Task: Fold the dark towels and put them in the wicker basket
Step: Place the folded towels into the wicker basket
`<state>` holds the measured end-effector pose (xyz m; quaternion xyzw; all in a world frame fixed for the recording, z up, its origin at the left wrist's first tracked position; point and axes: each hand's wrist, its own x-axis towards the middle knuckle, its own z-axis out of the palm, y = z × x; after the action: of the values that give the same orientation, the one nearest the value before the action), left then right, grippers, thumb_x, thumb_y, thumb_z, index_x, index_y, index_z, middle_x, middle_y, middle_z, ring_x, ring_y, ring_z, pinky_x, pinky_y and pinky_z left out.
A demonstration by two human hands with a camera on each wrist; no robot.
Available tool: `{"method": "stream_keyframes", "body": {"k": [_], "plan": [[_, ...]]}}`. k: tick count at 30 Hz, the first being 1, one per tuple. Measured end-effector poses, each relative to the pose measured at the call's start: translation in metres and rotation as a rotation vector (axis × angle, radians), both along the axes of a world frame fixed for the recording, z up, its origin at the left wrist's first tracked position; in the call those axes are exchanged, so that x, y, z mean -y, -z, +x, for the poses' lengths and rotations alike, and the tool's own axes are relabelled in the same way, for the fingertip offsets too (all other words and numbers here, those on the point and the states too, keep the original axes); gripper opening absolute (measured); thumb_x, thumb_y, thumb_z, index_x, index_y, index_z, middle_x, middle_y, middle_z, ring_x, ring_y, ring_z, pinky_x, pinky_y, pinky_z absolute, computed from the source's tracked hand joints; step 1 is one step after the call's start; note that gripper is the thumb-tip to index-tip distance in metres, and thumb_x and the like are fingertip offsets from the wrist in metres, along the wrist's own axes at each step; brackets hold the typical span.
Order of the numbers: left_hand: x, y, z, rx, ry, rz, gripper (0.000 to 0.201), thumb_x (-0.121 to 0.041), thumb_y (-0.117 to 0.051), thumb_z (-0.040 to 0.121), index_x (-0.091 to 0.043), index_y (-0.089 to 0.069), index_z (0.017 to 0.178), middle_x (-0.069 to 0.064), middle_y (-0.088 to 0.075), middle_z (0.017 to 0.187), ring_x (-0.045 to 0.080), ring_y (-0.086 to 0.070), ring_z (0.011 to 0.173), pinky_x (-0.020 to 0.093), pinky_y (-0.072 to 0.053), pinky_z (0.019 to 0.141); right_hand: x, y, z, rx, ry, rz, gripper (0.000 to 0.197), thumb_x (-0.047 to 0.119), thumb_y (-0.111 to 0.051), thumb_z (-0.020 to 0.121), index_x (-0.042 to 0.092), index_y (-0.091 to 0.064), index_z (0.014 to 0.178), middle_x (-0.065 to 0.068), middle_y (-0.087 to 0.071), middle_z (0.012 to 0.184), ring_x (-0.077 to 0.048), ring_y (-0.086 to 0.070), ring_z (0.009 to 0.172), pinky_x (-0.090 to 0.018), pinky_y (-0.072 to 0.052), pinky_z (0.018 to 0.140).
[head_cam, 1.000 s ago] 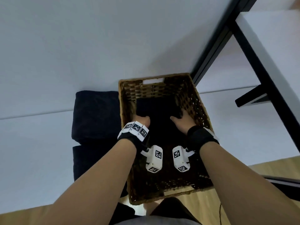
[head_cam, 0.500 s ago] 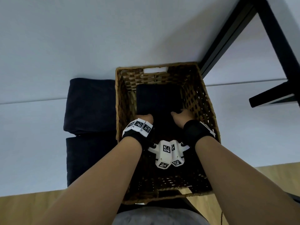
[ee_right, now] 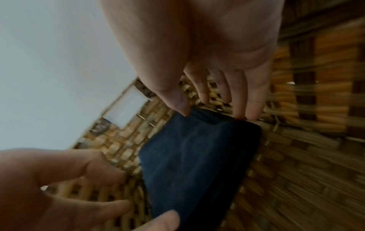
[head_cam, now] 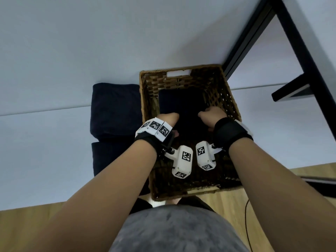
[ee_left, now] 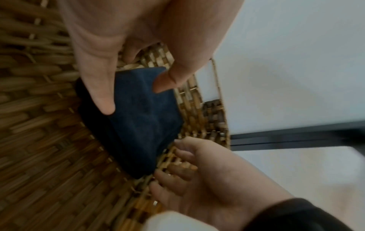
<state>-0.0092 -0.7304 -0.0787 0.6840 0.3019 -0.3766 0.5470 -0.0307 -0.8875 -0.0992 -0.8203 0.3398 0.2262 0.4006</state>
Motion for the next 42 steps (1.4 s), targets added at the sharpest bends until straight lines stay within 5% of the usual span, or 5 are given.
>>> {"method": "stream_keyframes", "body": {"k": [6,11,21,27,42], "plan": [[-0.059,-0.061,-0.006,0.287,0.044,-0.197,0.046,-0.013,-0.055,0.092,-0.012,-0.042,0.136,0.005,-0.059,0.108,0.022,-0.067,0.098,0.033,-0.059,0.075,-0.048,-0.070,-0.014,0.255,0.046,0.110,0.015,0.034,-0.060,0.088,0.026,-0.069,0.097,0.001,-0.066,0.099,-0.022,-0.062,0.104,-0.044,-0.051,0.098],[-0.167,-0.068,-0.013,0.613,0.134,0.093,0.008,-0.020,-0.055,0.086,-0.024,-0.060,0.091,-0.001,-0.068,0.090,0.011,-0.071,0.073,0.027,-0.058,0.066,-0.128,-0.102,-0.020,0.408,0.015,0.200,0.019,0.037,-0.060,0.088,0.029,-0.070,0.101,0.008,-0.068,0.104,-0.014,-0.063,0.105,-0.039,-0.052,0.097],[-0.284,0.007,-0.056,0.153,0.635,0.481,0.043,-0.055,-0.061,0.086,-0.015,-0.055,0.076,0.009,-0.072,0.089,0.025,-0.072,0.086,0.042,-0.059,0.082,-0.252,-0.047,-0.062,0.213,-0.043,0.148,0.035,0.033,-0.059,0.091,0.022,-0.057,0.125,0.013,-0.059,0.097,-0.005,-0.057,0.088,-0.015,-0.041,0.069],[-0.272,0.032,-0.069,0.180,0.580,0.283,0.040,-0.056,-0.074,0.074,-0.023,-0.055,0.085,-0.002,-0.066,0.086,0.018,-0.069,0.083,0.039,-0.061,0.077,-0.270,-0.016,-0.091,0.091,0.010,0.052,0.045,0.031,-0.056,0.092,0.020,-0.048,0.135,-0.004,-0.054,0.133,-0.016,-0.053,0.109,-0.021,-0.036,0.081],[-0.310,0.042,-0.080,0.218,-0.048,-0.123,0.068,-0.031,-0.072,0.065,-0.017,-0.039,0.123,0.006,-0.059,0.113,0.022,-0.063,0.099,0.042,-0.055,0.085,-0.274,0.000,-0.097,0.085,0.137,-0.008,0.046,0.038,-0.057,0.092,0.014,-0.051,0.131,-0.006,-0.059,0.127,-0.025,-0.054,0.118,-0.028,-0.041,0.091]]}}
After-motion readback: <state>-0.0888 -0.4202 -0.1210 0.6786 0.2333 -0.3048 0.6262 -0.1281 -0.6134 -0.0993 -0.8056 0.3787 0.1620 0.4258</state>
